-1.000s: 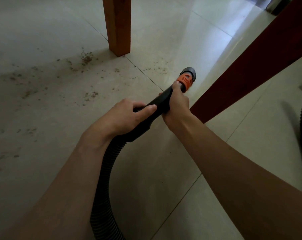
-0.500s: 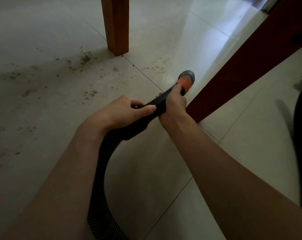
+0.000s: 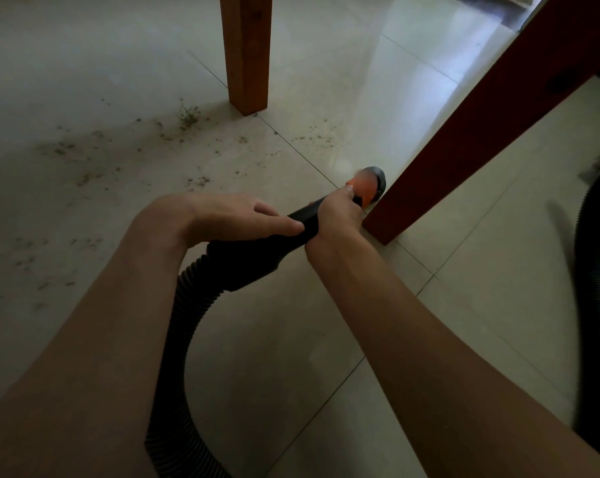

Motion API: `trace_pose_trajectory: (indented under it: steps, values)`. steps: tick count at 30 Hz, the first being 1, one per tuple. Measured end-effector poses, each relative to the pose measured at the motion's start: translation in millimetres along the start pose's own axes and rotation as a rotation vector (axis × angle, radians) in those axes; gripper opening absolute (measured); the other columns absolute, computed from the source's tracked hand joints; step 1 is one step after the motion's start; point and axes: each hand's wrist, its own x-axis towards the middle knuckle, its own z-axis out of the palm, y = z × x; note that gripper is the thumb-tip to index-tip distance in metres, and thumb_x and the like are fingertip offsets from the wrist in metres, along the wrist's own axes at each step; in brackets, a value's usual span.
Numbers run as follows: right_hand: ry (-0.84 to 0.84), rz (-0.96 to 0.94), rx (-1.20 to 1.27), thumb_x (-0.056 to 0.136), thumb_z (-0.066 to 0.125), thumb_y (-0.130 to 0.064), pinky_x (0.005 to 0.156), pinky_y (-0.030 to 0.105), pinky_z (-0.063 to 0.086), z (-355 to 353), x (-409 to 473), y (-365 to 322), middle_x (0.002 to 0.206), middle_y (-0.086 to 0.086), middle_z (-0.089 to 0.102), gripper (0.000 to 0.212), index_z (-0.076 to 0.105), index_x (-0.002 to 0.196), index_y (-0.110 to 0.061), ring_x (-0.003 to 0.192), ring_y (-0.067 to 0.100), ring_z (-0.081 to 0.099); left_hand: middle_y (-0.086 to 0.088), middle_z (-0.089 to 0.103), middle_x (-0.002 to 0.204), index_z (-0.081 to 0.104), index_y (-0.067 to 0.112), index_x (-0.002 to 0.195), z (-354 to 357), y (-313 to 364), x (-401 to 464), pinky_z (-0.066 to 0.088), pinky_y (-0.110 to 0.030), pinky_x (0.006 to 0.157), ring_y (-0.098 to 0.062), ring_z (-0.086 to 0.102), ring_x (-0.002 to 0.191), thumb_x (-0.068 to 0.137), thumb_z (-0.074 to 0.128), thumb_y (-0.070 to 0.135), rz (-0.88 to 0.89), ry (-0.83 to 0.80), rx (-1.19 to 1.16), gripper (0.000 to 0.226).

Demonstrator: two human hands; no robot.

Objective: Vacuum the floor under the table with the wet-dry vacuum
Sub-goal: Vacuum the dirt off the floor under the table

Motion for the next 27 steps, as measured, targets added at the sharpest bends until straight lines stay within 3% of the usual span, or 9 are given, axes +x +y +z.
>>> trace_pose_trajectory:
  steps: [5,10,16,18,21,24,27]
  values:
    - [-0.105,-0.011,0.199,0.101,0.035,-0.045,0.064,0.033,0.047,8.3,-6.6,-7.3,0.079,0.009,0.053,0.05,0.038,0.132,-0.005,0.068,0.021,0.053,0.0,0.065,0.085,0.059,0.019,0.096,0.6,6.8,-9.4,0.047,-0.019,0.056,-0.011,0.064,0.072,0.094,0.043,0.051,0.062,0.093,-0.053,0.036]
    - [-0.145,-0.03,0.277,0.097,0.046,-0.044,0.075,0.038,0.046,-2.4,20.6,-23.5,0.089,0.01,0.062,0.057,0.036,0.14,-0.008,0.08,0.024,0.058,-0.003,0.063,0.084,0.055,0.017,0.105,11.0,18.0,-1.3,0.051,-0.02,0.049,-0.014,0.064,0.064,0.094,0.047,0.047,0.136,0.233,-0.15,0.032]
    - [-0.169,-0.024,0.236,0.097,0.05,-0.039,0.057,0.036,0.047,-9.4,37.8,-19.5,0.086,0.011,0.058,0.05,0.038,0.133,-0.006,0.071,0.022,0.057,0.001,0.062,0.084,0.056,0.023,0.103,29.0,9.4,9.8,0.048,-0.02,0.05,-0.012,0.063,0.068,0.092,0.049,0.047,0.193,0.394,-0.142,0.027]
    - [-0.125,-0.055,0.173,0.098,0.049,-0.037,0.056,0.035,0.05,-7.7,41.1,-20.3,0.083,0.012,0.057,0.043,0.039,0.124,-0.004,0.067,0.022,0.058,-0.002,0.063,0.087,0.057,0.02,0.106,35.4,12.6,17.4,0.056,-0.029,0.061,-0.015,0.064,0.073,0.091,0.05,0.047,0.189,0.433,-0.156,0.032]
    - [0.012,-0.1,0.097,0.1,0.041,-0.041,0.047,0.03,0.047,-6.8,55.5,-31.2,0.074,0.013,0.056,0.044,0.04,0.112,0.001,0.059,0.022,0.057,-0.003,0.062,0.09,0.056,0.019,0.101,42.9,24.8,31.1,0.054,-0.033,0.072,-0.018,0.061,0.08,0.089,0.049,0.054,0.209,0.518,-0.097,0.038]
    - [0.045,-0.06,0.058,0.099,0.036,-0.049,0.029,0.019,0.036,-6.1,70.6,-45.7,0.072,0.013,0.053,0.058,0.044,0.123,0.003,0.055,0.022,0.053,-0.001,0.059,0.093,0.052,0.02,0.103,39.4,30.8,39.2,0.05,-0.031,0.073,-0.018,0.059,0.085,0.087,0.047,0.062,0.207,0.494,-0.072,0.045]
    - [0.048,-0.064,0.017,0.097,0.038,-0.053,0.029,0.018,0.035,-7.1,79.1,-55.2,0.076,0.012,0.055,0.064,0.041,0.132,0.0,0.056,0.022,0.053,-0.002,0.06,0.094,0.051,0.018,0.107,35.9,24.7,44.4,0.05,-0.031,0.07,-0.017,0.059,0.083,0.086,0.047,0.064,0.205,0.431,-0.074,0.051]
